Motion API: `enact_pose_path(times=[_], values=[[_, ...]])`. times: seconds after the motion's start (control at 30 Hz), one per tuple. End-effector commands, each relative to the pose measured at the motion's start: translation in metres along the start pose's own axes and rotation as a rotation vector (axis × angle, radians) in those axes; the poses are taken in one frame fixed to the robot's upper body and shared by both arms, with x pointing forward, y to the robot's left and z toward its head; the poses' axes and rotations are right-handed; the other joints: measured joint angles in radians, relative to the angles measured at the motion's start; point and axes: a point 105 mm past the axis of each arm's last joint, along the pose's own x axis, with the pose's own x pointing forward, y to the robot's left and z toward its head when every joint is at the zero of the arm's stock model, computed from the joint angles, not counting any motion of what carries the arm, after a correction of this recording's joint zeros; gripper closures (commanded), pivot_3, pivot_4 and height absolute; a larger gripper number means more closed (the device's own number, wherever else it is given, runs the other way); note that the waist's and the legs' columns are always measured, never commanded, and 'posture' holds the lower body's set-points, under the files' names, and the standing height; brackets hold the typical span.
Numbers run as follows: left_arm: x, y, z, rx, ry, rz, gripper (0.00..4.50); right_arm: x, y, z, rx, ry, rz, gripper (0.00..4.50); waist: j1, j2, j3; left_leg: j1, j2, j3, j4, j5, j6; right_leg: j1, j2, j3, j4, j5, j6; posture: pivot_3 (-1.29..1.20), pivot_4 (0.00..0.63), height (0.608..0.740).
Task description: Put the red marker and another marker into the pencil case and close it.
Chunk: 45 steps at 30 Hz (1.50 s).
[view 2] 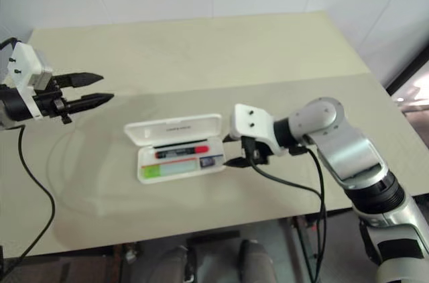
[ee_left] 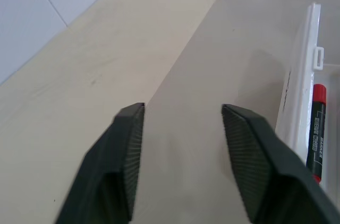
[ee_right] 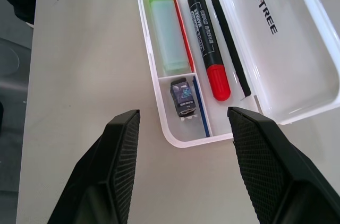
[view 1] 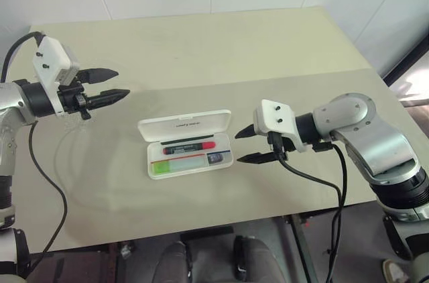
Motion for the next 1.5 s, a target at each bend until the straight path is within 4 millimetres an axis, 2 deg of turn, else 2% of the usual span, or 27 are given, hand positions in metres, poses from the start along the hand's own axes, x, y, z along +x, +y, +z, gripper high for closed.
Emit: enact_pose_path(times=[0.03, 0.1, 0.13, 0.27, 0.6, 0.77, 1.0, 1.27, 1.5], values=[[0.006, 0.002, 0.0, 0.035, -0.007, -0.013, 3.6, -0.015, -0.004, 0.017, -0.05, -0.034, -0.055, 1.72, 0.0, 0.0, 0.0, 0.0, 0.0, 0.0, 0.0, 0.0, 0.0, 0.0, 0.0, 0.0, 0.0, 0.0, 0.0, 0.0, 0.15, 0.74], [0.017, -0.001, -0.003, 0.03, -0.022, -0.047, 4.28, -0.023, -0.008, 0.026, -0.043, -0.064, -0.077, 1.72, 0.001, 0.0, 0.0, 0.0, 0.0, 0.0, 0.001, 0.0, 0.0, 0.0, 0.0, 0.0, 0.0, 0.0, 0.0, 0.0, 0.15, 0.74], [0.021, -0.002, -0.004, 0.031, -0.026, -0.059, 4.47, -0.025, -0.01, 0.029, -0.041, -0.074, -0.084, 1.72, 0.001, 0.0, 0.0, 0.0, 0.0, 0.0, 0.001, 0.0, 0.0, 0.0, 0.0, 0.0, 0.0, 0.0, 0.0, 0.0, 0.15, 0.74], [0.042, -0.012, -0.005, 0.053, -0.03, -0.152, 4.47, -0.041, -0.007, 0.05, -0.007, -0.154, -0.072, 1.72, 0.004, 0.0, 0.0, 0.0, 0.0, 0.0, 0.001, 0.0, 0.0, 0.0, 0.0, 0.0, 0.0, 0.0, 0.0, 0.0, 0.15, 0.74], [0.068, -0.02, 0.004, 0.126, -0.048, -0.287, 4.47, -0.048, -0.009, 0.057, 0.01, -0.154, -0.108, 1.72, 0.009, 0.0, 0.0, -0.001, 0.0, 0.001, 0.002, 0.0, 0.001, 0.0, 0.0, 0.0, 0.001, 0.0, 0.0, 0.0, 0.15, 0.74], [0.066, -0.035, 0.011, 0.135, -0.051, -0.429, 4.47, -0.053, -0.009, 0.057, 0.016, -0.141, -0.12, 1.72, 0.011, 0.0, 0.0, -0.001, 0.0, 0.001, 0.002, 0.0, 0.001, 0.0, 0.0, 0.0, 0.001, 0.0, 0.0, 0.0, 0.15, 0.74], [0.057, -0.056, 0.007, 0.188, 0.016, -0.611, 4.47, -0.056, -0.008, 0.059, 0.019, -0.137, -0.124, 1.72, 0.014, 0.0, 0.0, -0.001, 0.0, 0.001, 0.002, 0.0, 0.001, 0.0, 0.0, 0.0, 0.0, 0.0, 0.0, 0.0, 0.15, 0.74], [0.057, -0.06, 0.006, 0.219, 0.042, -0.65, 4.47, -0.06, -0.008, 0.061, 0.012, -0.134, -0.132, 1.72, 0.023, 0.0, 0.0, -0.001, 0.0, 0.001, 0.003, -0.001, 0.001, 0.0, 0.0, 0.0, 0.0, 0.0, 0.0, 0.0, 0.15, 0.74], [0.06, -0.078, -0.007, 0.205, 0.049, -0.686, 4.47, -0.064, -0.006, 0.064, 0.017, -0.14, -0.134, 1.72, 0.021, 0.0, 0.0, -0.001, 0.0, 0.001, 0.002, -0.001, 0.002, 0.0, 0.0, 0.0, 0.0, 0.0, 0.0, 0.0, 0.15, 0.74]])
